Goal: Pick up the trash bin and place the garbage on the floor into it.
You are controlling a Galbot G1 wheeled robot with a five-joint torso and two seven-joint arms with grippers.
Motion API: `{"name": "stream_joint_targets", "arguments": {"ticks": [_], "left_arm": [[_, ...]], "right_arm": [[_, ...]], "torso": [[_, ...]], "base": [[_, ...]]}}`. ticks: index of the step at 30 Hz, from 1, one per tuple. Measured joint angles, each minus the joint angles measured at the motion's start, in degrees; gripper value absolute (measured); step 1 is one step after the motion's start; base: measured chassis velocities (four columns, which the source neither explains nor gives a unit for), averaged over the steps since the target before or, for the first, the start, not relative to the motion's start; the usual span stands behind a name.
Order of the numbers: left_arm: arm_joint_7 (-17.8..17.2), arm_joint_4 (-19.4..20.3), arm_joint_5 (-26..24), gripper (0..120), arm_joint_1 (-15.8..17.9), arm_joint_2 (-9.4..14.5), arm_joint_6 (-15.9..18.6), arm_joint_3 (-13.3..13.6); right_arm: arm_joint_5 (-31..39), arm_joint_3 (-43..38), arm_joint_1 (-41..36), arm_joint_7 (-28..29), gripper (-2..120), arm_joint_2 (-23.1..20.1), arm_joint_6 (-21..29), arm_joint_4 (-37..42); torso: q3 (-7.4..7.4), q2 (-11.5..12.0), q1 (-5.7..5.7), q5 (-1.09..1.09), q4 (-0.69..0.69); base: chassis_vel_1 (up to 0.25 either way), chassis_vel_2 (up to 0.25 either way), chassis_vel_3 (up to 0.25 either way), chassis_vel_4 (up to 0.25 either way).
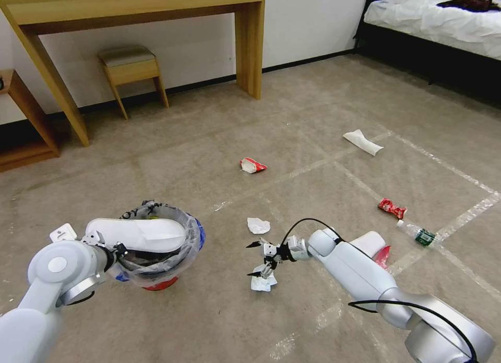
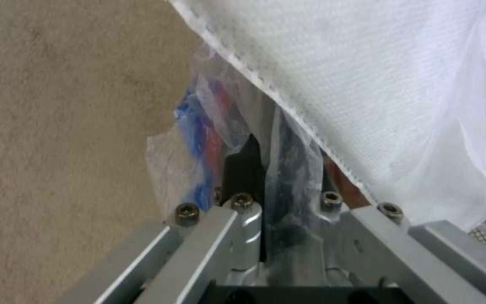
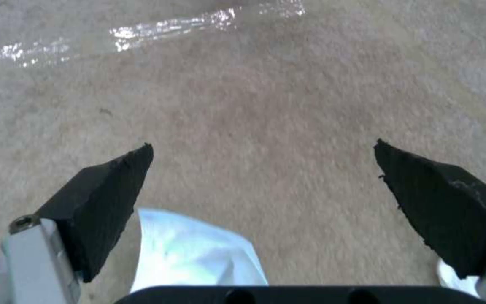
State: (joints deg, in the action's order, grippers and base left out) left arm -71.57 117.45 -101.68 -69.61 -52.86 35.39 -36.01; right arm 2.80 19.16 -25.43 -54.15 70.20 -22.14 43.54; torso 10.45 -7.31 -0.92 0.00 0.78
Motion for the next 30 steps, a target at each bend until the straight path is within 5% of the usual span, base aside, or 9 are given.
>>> {"name": "stream_joint_targets", "arguments": {"ticks": [30], "left_arm": [[0.0,0.4,0.7,4,-0.4,-0.6,0.0,0.5]], "right_arm": [[-0.9,-5.4,-2.7,-7.2,100,1.2,-1.8,-8.8]], "torso": [[0.0,0.0,0.0,0.0,0.01]], "base": [[0.0,0.0,0.0,0.0]]}}
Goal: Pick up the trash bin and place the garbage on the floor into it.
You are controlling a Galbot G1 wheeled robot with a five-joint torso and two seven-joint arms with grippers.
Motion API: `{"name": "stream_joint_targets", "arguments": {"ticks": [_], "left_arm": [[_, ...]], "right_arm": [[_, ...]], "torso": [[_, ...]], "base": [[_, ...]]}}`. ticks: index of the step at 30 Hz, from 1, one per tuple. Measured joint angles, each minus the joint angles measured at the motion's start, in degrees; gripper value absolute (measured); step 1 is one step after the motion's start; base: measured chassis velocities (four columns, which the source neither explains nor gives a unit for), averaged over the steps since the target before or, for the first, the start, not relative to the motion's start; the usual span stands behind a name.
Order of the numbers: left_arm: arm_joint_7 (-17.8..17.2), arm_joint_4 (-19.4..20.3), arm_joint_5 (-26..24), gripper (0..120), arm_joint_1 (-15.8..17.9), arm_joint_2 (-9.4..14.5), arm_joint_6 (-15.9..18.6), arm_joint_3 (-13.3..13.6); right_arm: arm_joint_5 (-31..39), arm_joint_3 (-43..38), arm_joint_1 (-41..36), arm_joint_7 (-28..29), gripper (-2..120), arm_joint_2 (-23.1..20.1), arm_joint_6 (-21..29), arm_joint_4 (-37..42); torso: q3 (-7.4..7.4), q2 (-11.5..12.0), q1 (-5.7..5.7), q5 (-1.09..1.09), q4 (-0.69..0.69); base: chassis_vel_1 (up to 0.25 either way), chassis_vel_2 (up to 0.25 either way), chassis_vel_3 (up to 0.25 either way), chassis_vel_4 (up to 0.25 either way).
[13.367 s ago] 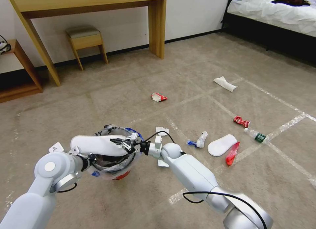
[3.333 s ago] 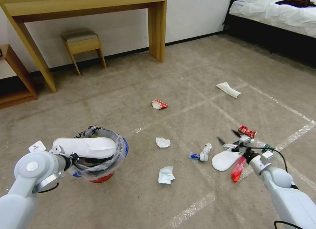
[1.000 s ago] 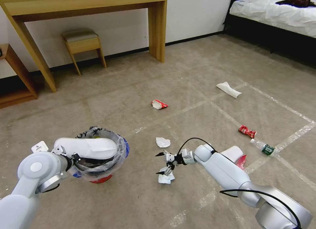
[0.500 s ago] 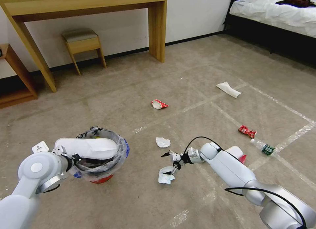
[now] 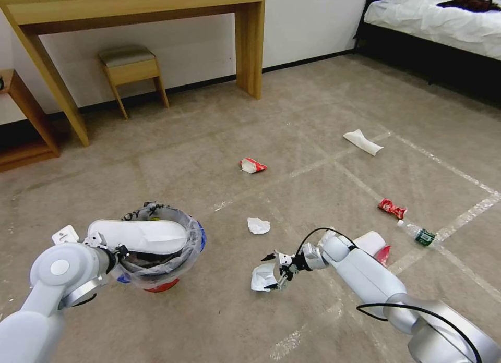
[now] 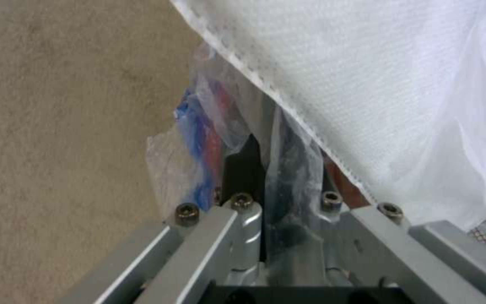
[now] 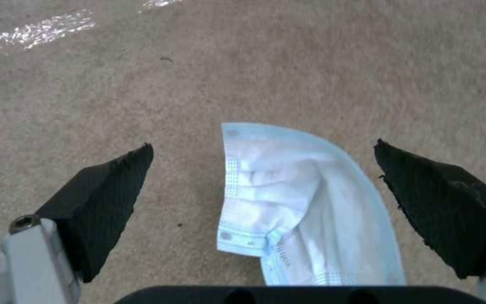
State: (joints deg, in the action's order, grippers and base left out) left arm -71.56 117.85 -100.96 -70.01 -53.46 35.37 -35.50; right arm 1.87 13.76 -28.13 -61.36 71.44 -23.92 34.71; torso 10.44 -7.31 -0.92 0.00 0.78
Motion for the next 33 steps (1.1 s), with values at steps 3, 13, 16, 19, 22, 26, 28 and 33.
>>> {"name": "stream_joint_targets", "arguments": {"ticks": [3,13,16,19,22,26,28,33], "left_arm": [[0.0,-0.3,0.2,4,0.2,-0.3,0.0,0.3],[0.2,-1.1,0.3,4,1.1,-0.7,0.1,0.9],[0.3,-1.4,0.5,4,1.3,-1.1,0.2,1.2],[0.5,-1.5,0.8,4,1.4,-1.4,0.3,1.4],[0.7,-1.5,0.9,4,1.4,-1.5,0.3,1.4],[0.8,-1.7,0.9,4,1.5,-1.5,0.3,1.4],[1.0,-1.8,1.0,4,1.5,-1.4,0.4,1.4],[1.2,-1.9,1.1,4,1.5,-1.5,0.5,1.4]], "right_arm": [[-0.2,-0.6,-0.2,0.6,100,0.4,0.0,-1.4],[-1.4,-1.7,-0.6,3.9,100,1.2,0.2,-4.1],[-2.6,-2.4,-0.5,5.5,100,1.5,0.4,-5.4],[-3.1,-2.9,-0.1,6.5,100,2.0,0.5,-6.9],[-3.3,-3.0,0.3,7.6,100,2.4,0.6,-8.3],[-3.2,-3.2,1.0,9.0,100,3.1,0.9,-9.8],[-2.4,-2.8,2.0,9.7,100,4.4,1.2,-11.6],[-2.1,-2.4,2.6,10.3,100,5.4,1.5,-12.7]], "torso": [[0.0,0.0,0.0,0.0,-0.01],[0.0,0.0,0.0,0.0,-0.01],[0.0,0.0,0.0,0.0,-0.01],[0.0,0.0,0.0,0.0,-0.01],[0.0,0.0,0.0,0.0,-0.01],[0.0,0.0,0.0,0.0,-0.01],[0.0,0.0,0.0,0.0,-0.01],[0.0,0.0,0.0,0.0,-0.01]], "base": [[0.0,0.0,0.0,0.0],[0.0,0.0,0.0,0.0],[0.0,0.0,0.0,0.0],[0.0,0.0,0.0,0.0],[0.0,0.0,0.0,0.0],[0.0,0.0,0.0,0.0],[0.0,0.0,0.0,0.0],[0.0,0.0,0.0,0.0]]}}
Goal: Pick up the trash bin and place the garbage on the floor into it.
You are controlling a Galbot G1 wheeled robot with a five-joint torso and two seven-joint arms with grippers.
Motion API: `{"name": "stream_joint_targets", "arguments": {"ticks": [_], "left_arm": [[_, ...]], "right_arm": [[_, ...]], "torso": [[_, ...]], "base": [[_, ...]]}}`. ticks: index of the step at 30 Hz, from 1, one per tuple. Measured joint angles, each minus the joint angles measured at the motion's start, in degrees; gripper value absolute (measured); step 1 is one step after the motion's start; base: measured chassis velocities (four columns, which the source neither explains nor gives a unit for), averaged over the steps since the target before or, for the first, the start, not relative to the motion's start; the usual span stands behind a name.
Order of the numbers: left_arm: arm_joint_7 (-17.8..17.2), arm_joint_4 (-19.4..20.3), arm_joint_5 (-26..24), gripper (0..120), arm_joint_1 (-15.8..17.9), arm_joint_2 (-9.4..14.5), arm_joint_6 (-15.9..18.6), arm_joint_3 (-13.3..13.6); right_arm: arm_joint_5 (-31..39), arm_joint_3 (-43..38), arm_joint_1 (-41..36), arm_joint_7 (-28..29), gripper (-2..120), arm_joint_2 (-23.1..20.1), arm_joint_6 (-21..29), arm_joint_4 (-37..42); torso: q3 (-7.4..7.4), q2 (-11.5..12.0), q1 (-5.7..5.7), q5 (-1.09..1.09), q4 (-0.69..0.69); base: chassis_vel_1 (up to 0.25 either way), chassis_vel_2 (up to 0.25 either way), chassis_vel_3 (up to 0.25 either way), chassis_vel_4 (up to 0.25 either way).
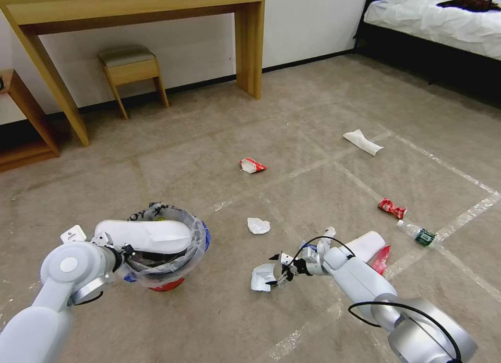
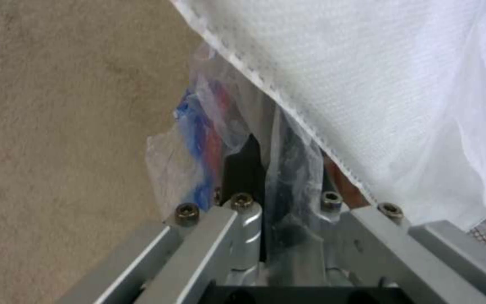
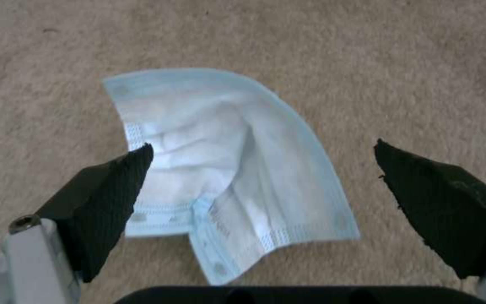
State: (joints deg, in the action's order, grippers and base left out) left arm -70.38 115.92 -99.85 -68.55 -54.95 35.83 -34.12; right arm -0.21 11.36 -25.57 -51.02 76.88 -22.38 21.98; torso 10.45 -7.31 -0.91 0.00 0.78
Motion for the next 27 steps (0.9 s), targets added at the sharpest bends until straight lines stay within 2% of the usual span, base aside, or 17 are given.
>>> {"name": "stream_joint_targets", "arguments": {"ticks": [27], "left_arm": [[0.8,0.4,0.1,4,-0.2,0.8,0.1,-0.3]], "right_arm": [[4.6,1.4,1.9,0.6,100,2.4,2.2,-6.0]], "torso": [[0.0,0.0,0.0,0.0,0.0]], "base": [[0.0,0.0,0.0,0.0]]}}
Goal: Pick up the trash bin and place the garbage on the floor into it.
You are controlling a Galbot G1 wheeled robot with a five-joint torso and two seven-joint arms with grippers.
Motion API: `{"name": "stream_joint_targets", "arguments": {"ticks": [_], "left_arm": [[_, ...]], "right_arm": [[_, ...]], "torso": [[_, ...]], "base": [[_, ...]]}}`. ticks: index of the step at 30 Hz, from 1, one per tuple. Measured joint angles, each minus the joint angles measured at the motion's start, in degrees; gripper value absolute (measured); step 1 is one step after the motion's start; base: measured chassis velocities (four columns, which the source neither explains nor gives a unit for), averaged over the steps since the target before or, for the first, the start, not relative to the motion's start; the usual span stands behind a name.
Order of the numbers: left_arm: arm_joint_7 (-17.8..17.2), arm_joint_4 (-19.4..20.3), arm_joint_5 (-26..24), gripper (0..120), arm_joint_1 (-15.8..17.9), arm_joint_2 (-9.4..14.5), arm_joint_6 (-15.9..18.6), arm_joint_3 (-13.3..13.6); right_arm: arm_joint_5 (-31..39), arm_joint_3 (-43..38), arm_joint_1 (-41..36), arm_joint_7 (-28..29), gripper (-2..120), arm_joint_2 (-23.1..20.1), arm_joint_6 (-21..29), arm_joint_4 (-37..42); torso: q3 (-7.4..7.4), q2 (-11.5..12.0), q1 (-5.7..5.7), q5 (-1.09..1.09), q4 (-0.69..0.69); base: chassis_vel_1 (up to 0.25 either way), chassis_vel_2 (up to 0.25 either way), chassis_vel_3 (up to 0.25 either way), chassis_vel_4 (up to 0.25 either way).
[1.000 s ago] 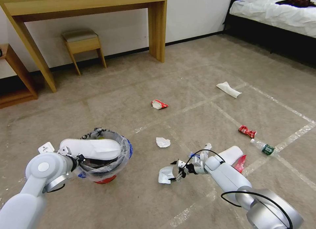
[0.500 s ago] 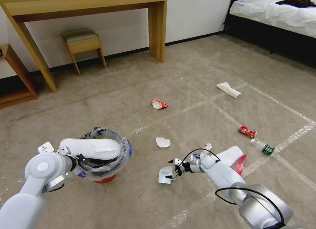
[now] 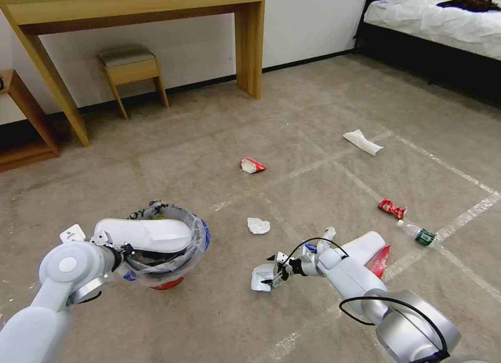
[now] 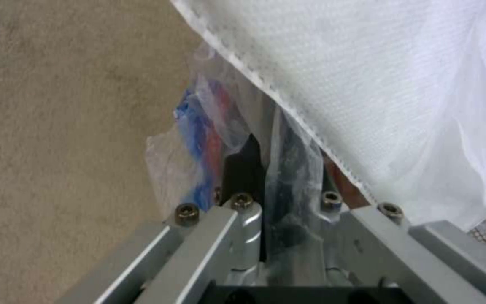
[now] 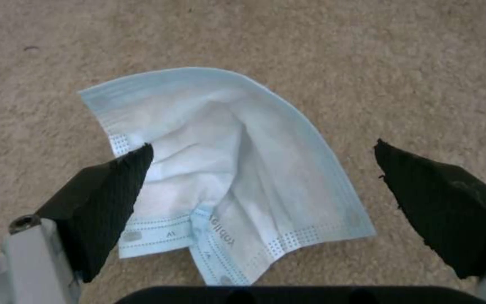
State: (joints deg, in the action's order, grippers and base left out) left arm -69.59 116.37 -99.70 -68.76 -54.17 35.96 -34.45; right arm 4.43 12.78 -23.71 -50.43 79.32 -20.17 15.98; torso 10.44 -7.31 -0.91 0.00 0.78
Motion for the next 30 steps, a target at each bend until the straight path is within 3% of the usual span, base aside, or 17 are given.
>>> {"name": "stream_joint_targets", "arguments": {"ticks": [30], "left_arm": [[0.6,-0.5,-0.3,4,0.3,0.5,0.1,-0.1]], "right_arm": [[5.0,1.1,1.9,-1.2,100,3.3,4.0,-4.2]], "torso": [[0.0,0.0,0.0,0.0,-0.01]], "base": [[0.0,0.0,0.0,0.0]]}}
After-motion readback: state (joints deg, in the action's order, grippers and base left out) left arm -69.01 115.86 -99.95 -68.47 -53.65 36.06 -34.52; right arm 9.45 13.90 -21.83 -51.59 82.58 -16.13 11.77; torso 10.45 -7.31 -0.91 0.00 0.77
